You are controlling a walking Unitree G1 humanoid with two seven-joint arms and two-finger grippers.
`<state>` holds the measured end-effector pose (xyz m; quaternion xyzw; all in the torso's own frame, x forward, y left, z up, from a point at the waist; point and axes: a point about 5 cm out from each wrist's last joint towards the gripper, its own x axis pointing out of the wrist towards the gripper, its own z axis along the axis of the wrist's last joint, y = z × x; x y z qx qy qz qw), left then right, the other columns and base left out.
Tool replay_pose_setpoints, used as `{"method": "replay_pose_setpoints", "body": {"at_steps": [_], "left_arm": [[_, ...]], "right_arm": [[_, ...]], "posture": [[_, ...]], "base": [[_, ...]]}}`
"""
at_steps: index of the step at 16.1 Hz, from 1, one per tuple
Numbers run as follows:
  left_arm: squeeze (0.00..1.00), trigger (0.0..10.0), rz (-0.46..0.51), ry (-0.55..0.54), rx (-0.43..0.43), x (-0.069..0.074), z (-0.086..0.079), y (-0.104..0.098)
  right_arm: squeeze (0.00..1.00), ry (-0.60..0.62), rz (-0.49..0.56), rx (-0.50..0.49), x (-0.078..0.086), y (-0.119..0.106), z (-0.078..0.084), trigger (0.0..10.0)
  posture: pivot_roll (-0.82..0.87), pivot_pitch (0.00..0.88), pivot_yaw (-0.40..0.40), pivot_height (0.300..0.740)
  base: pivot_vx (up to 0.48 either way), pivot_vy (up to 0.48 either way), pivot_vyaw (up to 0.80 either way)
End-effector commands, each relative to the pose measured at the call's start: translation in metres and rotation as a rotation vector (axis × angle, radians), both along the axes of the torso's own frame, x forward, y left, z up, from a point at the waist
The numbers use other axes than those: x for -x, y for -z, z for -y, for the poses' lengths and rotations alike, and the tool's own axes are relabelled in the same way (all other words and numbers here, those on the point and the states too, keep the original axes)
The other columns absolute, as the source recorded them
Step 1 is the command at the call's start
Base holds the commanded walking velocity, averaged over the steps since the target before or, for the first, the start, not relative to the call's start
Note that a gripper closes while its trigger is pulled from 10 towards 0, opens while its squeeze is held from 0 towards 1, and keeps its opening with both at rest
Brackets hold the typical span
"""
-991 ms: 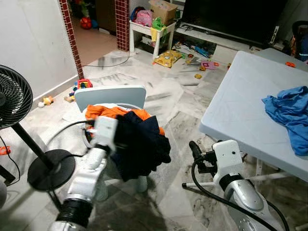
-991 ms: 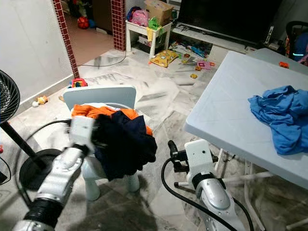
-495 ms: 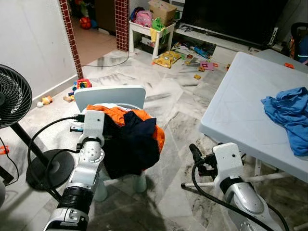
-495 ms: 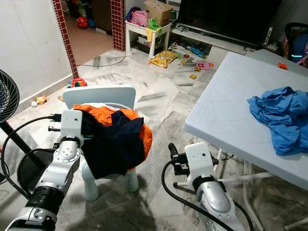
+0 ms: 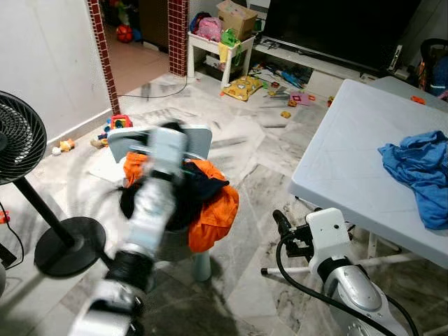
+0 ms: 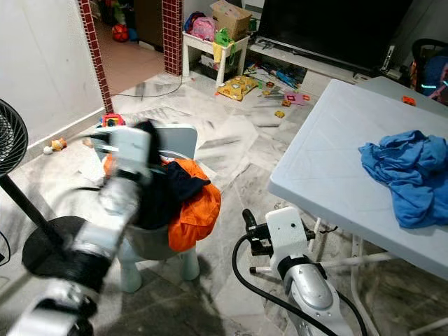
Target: Hang hanger
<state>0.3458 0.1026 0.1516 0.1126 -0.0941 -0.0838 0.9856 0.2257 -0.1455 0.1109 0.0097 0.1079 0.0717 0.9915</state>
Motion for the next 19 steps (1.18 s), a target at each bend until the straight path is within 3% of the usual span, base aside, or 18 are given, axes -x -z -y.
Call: {"method": "replay_pose_setpoints", "body": {"at_steps": [1, 4, 6, 11, 14, 19], "left_arm": [[0.0, 10.0, 0.046, 0.201, 0.02, 0.011, 0.024, -0.013], [0.0, 10.0, 0.034, 0.435, 0.035, 0.029, 0.042, -0.015], [0.0, 10.0, 0.018, 0.524, 0.014, 0.037, 0.045, -0.014], [0.0, 10.0, -0.057, 0.752, 0.065, 0.06, 0.066, -0.01], [0.0, 10.0, -0.151, 0.713, 0.044, 0.062, 0.056, 0.018], [0.0, 10.0, -0.158, 0.624, 0.012, 0.06, 0.043, 0.023]], "right_arm": [[0.0, 0.038, 0.03, 0.005, -0.002, -0.005, 0.009, 10.0], [0.0, 0.132, 0.095, 0.009, -0.008, -0.013, 0.02, 10.0], [0.0, 0.191, 0.113, 0.016, -0.009, -0.015, 0.027, 10.0], [0.0, 0.331, 0.14, 0.004, -0.005, -0.016, 0.044, 10.0], [0.0, 0.446, 0.157, -0.018, -0.001, -0.018, 0.059, 10.0], [0.0, 0.515, 0.149, -0.022, 0.009, -0.012, 0.067, 10.0]], "posture": [[0.05, 0.0, -0.12, 0.74], [0.06, 0.0, -0.108, 0.74], [0.05, 0.0, -0.093, 0.74], [0.03, 0.0, -0.07, 0.74], [0.02, 0.0, -0.052, 0.74], [0.01, 0.0, -0.039, 0.74]], "base": [[0.0, 0.0, 0.0], [0.0, 0.0, 0.0], [0.0, 0.0, 0.0], [0.0, 0.0, 0.0], [0.0, 0.0, 0.0], [0.0, 0.0, -0.67]]}}
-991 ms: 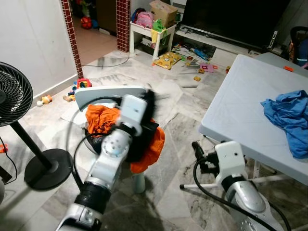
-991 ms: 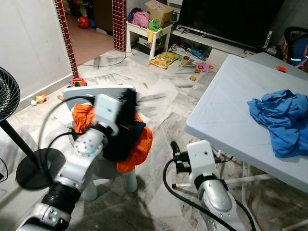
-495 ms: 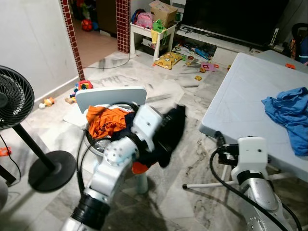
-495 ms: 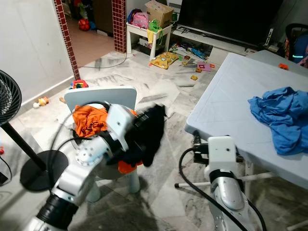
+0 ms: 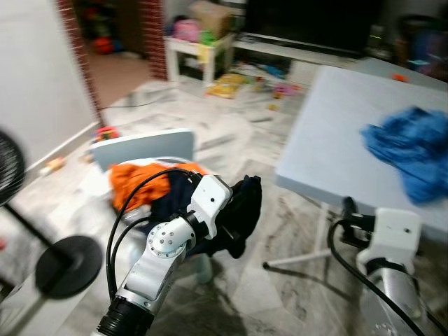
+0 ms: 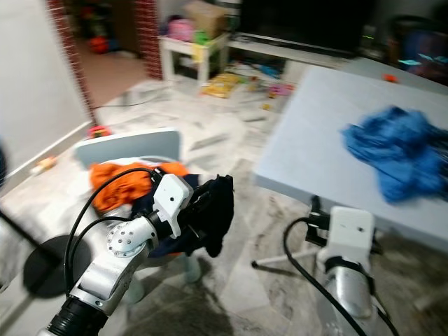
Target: Hang hanger
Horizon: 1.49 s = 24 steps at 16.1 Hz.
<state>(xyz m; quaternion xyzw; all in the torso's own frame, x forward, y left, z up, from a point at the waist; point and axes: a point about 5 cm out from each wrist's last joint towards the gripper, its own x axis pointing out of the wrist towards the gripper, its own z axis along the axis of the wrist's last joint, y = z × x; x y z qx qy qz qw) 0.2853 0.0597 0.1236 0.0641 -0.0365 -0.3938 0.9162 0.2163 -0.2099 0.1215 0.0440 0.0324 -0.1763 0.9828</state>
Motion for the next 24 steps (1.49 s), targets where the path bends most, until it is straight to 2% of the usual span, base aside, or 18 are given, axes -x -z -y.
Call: {"method": "replay_pose_setpoints", "body": {"at_steps": [1, 3, 4, 6, 10, 15, 18, 24], "left_arm": [[0.0, 10.0, 0.016, -0.043, 0.01, -0.001, -0.006, -0.004], [0.0, 10.0, -0.034, -0.196, 0.03, -0.001, -0.028, 0.005], [0.0, 10.0, -0.037, -0.24, 0.026, -0.001, -0.033, 0.006], [0.0, 10.0, -0.042, -0.252, 0.033, -0.004, -0.031, 0.006], [0.0, 10.0, -0.04, -0.245, 0.081, -0.011, -0.022, -0.001], [0.0, 10.0, -0.044, -0.239, 0.076, -0.011, -0.018, -0.003], [0.0, 10.0, -0.052, -0.205, 0.108, -0.011, -0.012, -0.006], [0.0, 10.0, -0.062, -0.174, 0.115, -0.009, -0.01, -0.006]], "right_arm": [[0.0, 0.018, 0.008, 0.015, 0.002, -0.001, 0.004, 10.0], [0.0, 0.036, -0.016, 0.046, 0.014, 0.002, 0.014, 10.0], [0.0, 0.047, -0.028, 0.056, 0.018, 0.003, 0.021, 10.0], [0.0, 0.056, -0.03, 0.055, 0.018, 0.003, 0.024, 10.0], [0.0, 0.038, -0.017, 0.057, 0.012, 0.0, 0.02, 10.0], [0.0, 0.032, -0.034, 0.04, 0.014, 0.003, 0.018, 10.0], [0.0, 0.022, -0.034, 0.037, 0.012, 0.003, 0.016, 10.0], [0.0, 0.011, -0.045, 0.035, 0.011, 0.006, 0.013, 10.0]], "posture": [[0.01, 0.0, -0.036, 0.74], [0.01, 0.0, -0.036, 0.74], [0.02, 0.0, -0.041, 0.74], [0.01, 0.0, -0.045, 0.74], [0.01, 0.0, -0.047, 0.74], [0.01, 0.0, -0.051, 0.74], [0.01, 0.0, -0.053, 0.74], [0.01, 0.0, -0.055, 0.74]], "base": [[0.0, 0.0, -0.42], [0.0, 0.0, 0.0], [0.0, 0.0, 0.0], [0.0, 0.0, -0.2], [0.0, 0.0, -0.8], [0.0, 0.0, -0.8], [0.0, 0.0, -0.8], [0.0, -0.454, -0.8]]}}
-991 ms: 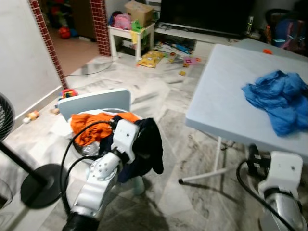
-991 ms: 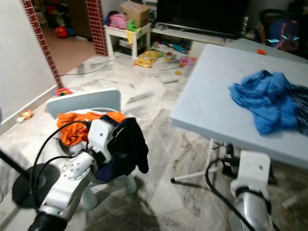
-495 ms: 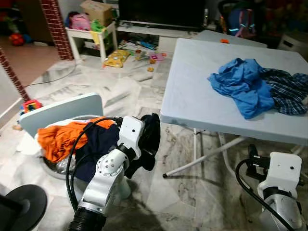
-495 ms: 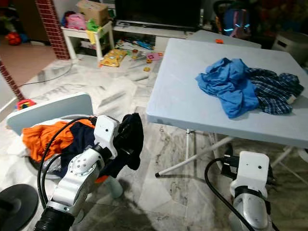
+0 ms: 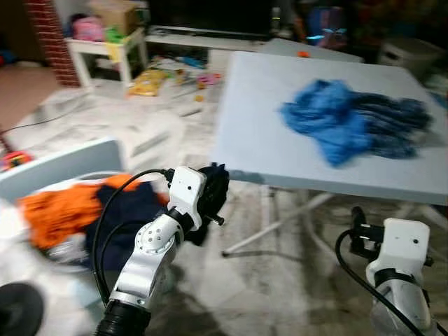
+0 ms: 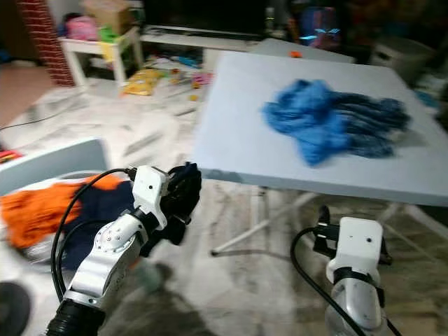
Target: Hang hanger
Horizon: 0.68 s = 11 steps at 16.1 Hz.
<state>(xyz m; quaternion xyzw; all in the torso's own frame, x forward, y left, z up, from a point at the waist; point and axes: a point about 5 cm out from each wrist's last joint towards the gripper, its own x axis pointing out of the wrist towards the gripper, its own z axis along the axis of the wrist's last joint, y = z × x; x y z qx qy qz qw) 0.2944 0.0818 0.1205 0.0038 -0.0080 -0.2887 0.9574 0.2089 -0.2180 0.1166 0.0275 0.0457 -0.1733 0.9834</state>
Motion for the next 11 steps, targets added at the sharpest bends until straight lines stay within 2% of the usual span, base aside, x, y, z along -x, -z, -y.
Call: {"method": "replay_pose_setpoints", "body": {"at_steps": [1, 7, 9, 11], "left_arm": [[0.0, 10.0, 0.031, 0.051, 0.013, 0.0008, 0.0117, -0.0092], [0.0, 10.0, 0.028, 0.065, 0.013, 0.0012, 0.0147, -0.009], [0.0, 10.0, 0.007, 0.044, 0.025, -0.001, 0.0144, -0.0074], [0.0, 10.0, -0.005, 0.041, 0.038, -0.003, 0.0138, -0.0075]], "right_arm": [[0.0, 0.018, -0.014, 0.007, 0.0034, 0.001, 0.0049, 10.0], [0.0, 0.01, -0.015, 0.006, 0.0024, 0.0016, 0.0047, 10.0], [0.0, 0.005, -0.014, 0.006, 0.002, 0.0017, 0.0041, 10.0], [0.0, 0.003, -0.014, 0.007, 0.0017, 0.0014, 0.004, 10.0]], "posture": [[0.01, 0.0, -0.056, 0.74], [0.01, 0.0, -0.059, 0.74], [0.01, 0.0, -0.06, 0.74], [0.0, 0.0, -0.061, 0.74]], "base": [[0.0, -0.472, -0.8], [0.0, -0.432, -0.75], [0.0, 0.0, 0.0], [0.0, 0.321, 0.0]]}}
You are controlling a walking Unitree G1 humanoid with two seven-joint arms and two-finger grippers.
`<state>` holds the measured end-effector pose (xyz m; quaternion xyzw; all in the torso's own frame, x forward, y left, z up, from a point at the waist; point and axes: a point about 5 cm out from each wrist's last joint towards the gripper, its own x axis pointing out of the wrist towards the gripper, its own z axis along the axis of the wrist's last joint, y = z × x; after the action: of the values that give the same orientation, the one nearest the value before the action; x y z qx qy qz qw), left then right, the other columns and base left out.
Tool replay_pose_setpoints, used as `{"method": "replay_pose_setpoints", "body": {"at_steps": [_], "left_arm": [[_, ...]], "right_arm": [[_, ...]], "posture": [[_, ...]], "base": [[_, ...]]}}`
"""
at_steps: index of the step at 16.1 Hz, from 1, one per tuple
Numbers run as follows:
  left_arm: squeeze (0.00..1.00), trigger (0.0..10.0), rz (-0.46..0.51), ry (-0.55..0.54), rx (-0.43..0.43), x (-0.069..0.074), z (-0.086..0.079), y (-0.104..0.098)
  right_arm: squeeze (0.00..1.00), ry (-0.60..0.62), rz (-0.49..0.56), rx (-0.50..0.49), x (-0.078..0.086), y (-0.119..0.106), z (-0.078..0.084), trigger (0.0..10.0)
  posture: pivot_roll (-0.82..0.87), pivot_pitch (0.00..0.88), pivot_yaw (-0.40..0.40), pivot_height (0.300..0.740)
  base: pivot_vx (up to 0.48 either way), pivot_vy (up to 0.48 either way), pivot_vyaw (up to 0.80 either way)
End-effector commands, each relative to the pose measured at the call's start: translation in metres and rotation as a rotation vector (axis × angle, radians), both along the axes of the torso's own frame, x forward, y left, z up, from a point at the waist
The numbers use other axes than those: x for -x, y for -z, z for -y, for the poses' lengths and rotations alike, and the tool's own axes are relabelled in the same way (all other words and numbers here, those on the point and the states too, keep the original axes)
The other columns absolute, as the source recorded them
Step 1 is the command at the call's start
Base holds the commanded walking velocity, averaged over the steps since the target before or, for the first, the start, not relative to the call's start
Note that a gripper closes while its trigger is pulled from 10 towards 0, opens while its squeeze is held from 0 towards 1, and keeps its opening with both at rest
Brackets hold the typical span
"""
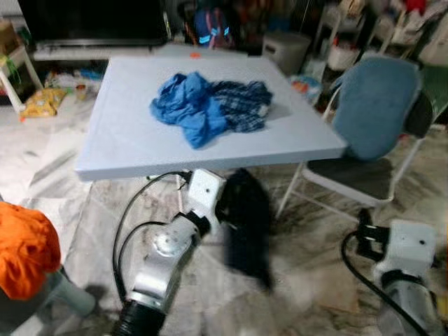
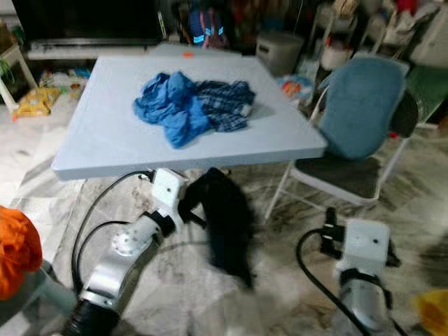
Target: Hang hanger
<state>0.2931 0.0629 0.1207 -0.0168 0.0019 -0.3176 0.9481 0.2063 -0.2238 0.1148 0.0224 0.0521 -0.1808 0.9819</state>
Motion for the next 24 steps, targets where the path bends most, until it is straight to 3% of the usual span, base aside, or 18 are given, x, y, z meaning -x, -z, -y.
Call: {"method": "replay_pose_setpoints", "body": {"at_steps": [1, 4, 16, 24], "left_arm": [[0.0, 10.0, 0.01, -0.019, 0.014, -0.0049, -0.0051, -0.0067], [0.0, 10.0, -0.066, -0.05, 0.05, -0.0102, -0.0072, -0.0039], [0.0, 10.0, -0.106, -0.019, 0.08, -0.0102, -0.0032, -0.002], [0.0, 10.0, -0.066, 0.058, 0.078, -0.006, 0.0018, -0.0052]], "right_arm": [[0.0, -0.012, 0.001, -0.002, -0.0009, -0.0005, -0.0019, 10.0], [0.0, -0.014, 0.0, -0.003, -0.0005, -0.0004, -0.0025, 10.0], [0.0, -0.017, -0.002, -0.001, -0.0011, -0.0015, -0.0016, 10.0], [0.0, -0.012, -0.011, 0.0, -0.0016, -0.0006, -0.0033, 10.0]], "posture": [[0.0, 0.0, -0.061, 0.74], [0.0, 0.0, -0.062, 0.74], [-0.01, 0.0, -0.068, 0.74], [-0.01, 0.0, -0.06, 0.74]], "base": [[0.0, 0.48, 0.0], [0.0, 0.48, 0.0], [0.0, 0.48, 0.0], [0.186, 0.412, -0.8]]}}
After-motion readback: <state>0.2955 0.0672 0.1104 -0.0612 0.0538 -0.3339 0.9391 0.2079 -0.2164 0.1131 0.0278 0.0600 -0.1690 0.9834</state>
